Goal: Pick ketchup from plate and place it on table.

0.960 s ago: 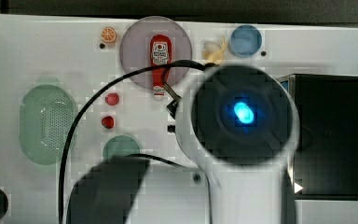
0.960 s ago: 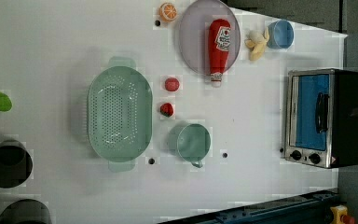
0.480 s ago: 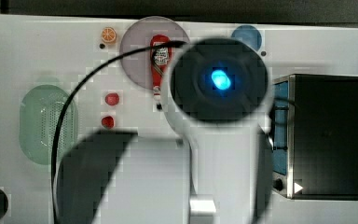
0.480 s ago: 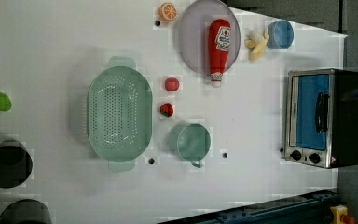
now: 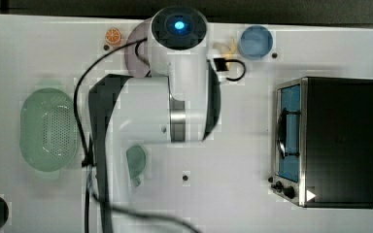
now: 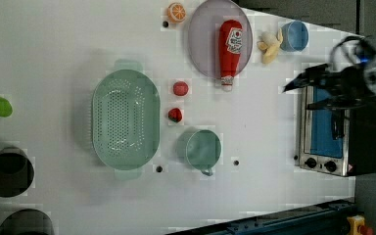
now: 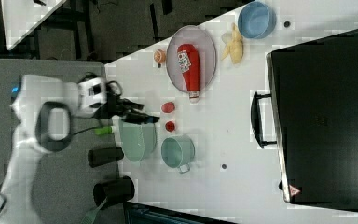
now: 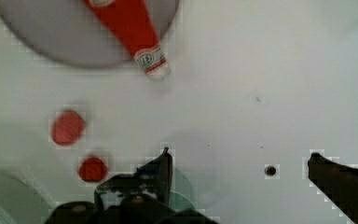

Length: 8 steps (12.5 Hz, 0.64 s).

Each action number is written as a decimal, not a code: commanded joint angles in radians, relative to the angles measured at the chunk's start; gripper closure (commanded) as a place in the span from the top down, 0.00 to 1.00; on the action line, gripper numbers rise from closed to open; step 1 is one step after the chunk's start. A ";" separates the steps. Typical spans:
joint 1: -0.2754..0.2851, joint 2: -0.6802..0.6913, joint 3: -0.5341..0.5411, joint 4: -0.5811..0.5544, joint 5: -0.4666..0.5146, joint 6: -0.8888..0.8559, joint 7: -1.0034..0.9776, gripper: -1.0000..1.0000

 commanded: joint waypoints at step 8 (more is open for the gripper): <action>0.066 0.306 -0.007 0.067 -0.179 0.452 -0.318 1.00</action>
